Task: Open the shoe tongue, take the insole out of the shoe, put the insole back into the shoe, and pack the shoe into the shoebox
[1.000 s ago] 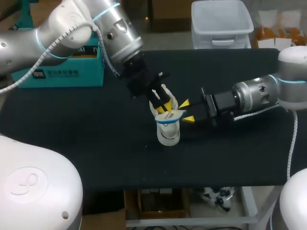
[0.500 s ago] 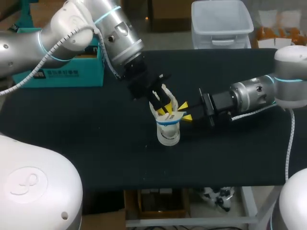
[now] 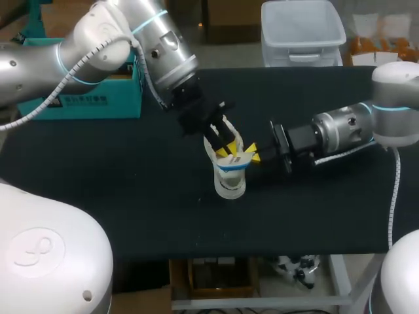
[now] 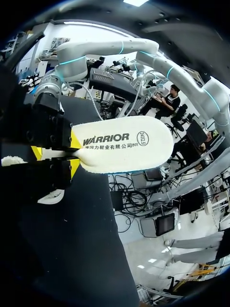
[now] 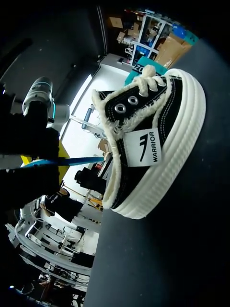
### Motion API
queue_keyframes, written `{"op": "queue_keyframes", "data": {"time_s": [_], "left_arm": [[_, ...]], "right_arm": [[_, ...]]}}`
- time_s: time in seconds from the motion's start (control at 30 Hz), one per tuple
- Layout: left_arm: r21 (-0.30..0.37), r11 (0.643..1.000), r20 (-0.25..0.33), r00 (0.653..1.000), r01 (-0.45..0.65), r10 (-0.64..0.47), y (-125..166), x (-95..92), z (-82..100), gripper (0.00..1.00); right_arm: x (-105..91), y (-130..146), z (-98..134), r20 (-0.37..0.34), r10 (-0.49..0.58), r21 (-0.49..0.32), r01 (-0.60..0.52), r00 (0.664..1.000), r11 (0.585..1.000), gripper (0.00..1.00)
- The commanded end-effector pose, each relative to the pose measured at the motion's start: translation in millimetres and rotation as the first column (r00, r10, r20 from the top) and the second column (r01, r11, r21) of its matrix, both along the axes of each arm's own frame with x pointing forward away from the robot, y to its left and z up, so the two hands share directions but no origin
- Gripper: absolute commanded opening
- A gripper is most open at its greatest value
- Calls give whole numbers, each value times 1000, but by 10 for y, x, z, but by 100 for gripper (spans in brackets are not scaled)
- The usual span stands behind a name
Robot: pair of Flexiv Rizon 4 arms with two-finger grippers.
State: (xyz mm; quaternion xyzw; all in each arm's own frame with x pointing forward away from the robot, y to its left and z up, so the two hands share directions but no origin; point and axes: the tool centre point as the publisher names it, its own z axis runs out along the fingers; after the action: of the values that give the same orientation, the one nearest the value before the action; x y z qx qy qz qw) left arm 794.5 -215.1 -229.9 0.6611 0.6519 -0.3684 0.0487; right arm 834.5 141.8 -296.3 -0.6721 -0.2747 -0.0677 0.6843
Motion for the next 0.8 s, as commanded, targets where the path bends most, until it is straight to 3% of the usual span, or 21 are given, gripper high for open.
{"op": "queue_keyframes", "data": {"time_s": [0.03,0.1,0.13,0.17,0.2,0.47,0.8], "left_arm": [[8,1000,-12,1000,-4,4,-27,48,-24,0],[16,1000,-20,1000,-5,5,-23,67,-16,0],[22,1000,-28,1000,-8,9,-15,78,-14,41],[27,1000,-36,999,-11,12,-7,92,-7,94],[27,1000,-38,999,-14,15,4,106,-3,100],[97,994,-107,992,-55,66,127,267,35,100],[261,958,-302,932,-121,200,451,866,-42,100]], "right_arm": [[2,3,-17,-3,6,8,-6,1000,1000,0],[-3,0,-17,-3,5,7,-5,1000,1000,0],[-6,-3,-16,-3,5,7,-5,1000,1000,0],[-8,-6,-16,-3,4,6,-4,1000,1000,0],[-9,-7,-15,-3,4,5,-4,1000,1000,0],[-46,-49,-24,0,23,6,-23,1000,1000,0],[-145,-110,-66,10,61,-10,-61,998,998,0]]}}
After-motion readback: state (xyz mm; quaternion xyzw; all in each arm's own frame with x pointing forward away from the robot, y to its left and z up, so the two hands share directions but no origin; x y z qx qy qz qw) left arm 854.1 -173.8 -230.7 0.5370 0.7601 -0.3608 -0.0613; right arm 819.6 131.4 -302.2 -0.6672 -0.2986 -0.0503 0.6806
